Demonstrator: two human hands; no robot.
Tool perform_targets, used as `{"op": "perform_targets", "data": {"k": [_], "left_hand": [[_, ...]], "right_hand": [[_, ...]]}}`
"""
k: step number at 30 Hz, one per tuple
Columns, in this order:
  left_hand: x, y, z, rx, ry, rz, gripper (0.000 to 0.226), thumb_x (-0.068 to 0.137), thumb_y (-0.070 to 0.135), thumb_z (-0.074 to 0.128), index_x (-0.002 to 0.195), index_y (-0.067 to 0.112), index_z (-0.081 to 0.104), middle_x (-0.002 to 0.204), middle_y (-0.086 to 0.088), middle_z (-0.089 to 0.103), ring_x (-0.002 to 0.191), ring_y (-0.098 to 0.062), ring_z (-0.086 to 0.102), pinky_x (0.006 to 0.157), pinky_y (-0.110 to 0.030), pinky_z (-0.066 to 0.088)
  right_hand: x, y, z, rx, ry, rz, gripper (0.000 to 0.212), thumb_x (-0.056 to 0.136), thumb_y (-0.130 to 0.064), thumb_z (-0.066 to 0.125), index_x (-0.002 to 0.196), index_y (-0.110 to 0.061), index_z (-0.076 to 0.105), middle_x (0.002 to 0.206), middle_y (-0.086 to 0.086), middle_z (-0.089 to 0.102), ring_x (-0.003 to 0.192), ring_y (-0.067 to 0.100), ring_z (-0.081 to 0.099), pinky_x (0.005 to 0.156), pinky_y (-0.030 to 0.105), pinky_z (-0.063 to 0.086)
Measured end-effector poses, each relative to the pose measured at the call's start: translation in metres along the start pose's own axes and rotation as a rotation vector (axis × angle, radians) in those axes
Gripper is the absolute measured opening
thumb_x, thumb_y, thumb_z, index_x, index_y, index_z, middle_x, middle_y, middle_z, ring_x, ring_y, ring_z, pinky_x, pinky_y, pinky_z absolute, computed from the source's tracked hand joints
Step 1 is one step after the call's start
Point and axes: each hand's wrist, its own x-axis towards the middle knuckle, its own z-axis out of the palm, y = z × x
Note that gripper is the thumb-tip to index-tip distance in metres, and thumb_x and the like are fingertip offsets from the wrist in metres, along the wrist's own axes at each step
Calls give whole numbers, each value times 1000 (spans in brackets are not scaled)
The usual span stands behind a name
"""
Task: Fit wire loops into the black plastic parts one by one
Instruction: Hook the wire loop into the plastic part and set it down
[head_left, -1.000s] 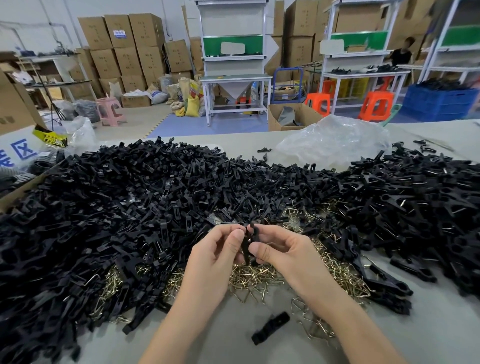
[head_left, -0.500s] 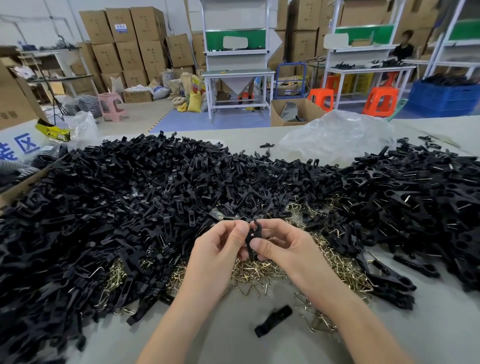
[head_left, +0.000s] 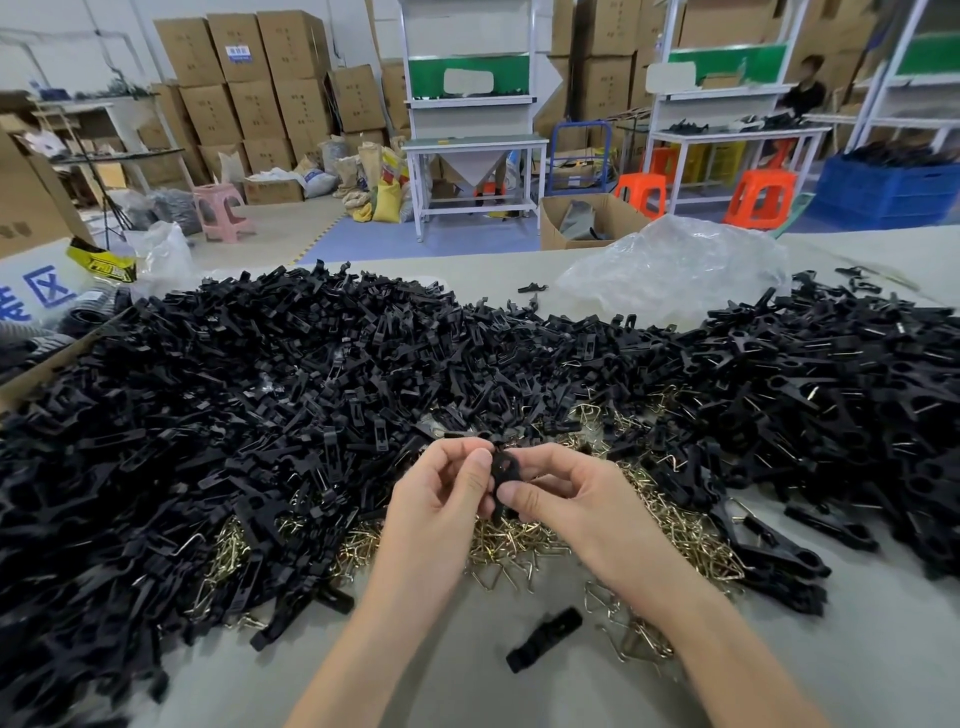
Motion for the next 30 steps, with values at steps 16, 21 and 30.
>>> {"op": "perform_targets", "data": {"k": [16,21,30], "left_hand": [[-2,-4,-4,211,-95,77,29,102,19,55,98,43,69,72,4,64,69,-5,58,69,-23,53],[-1,-4,-5,280,-73,108,29,100,20,59,102,48,67,87,14,70,78,-6,64,69,-23,53],[-6,-10,-12,843,-203,241,15,100,50,42,113,48,49,87,23,60,79,3,55,69,-17,44]], "right_hand": [[-3,-5,-5,-47,-28,-2,17,89,-26,74,95,-40,80,73,-13,73,66,-2,60,66,8,46],[-4,-3,-6,-90,-90,-12,27,88,-27,76,106,-47,76,97,-9,79,92,3,73,83,12,51],[2,-6,-22,58,313,-4,12,88,-25,74,98,-31,76,92,0,78,86,17,74,83,28,61]]}}
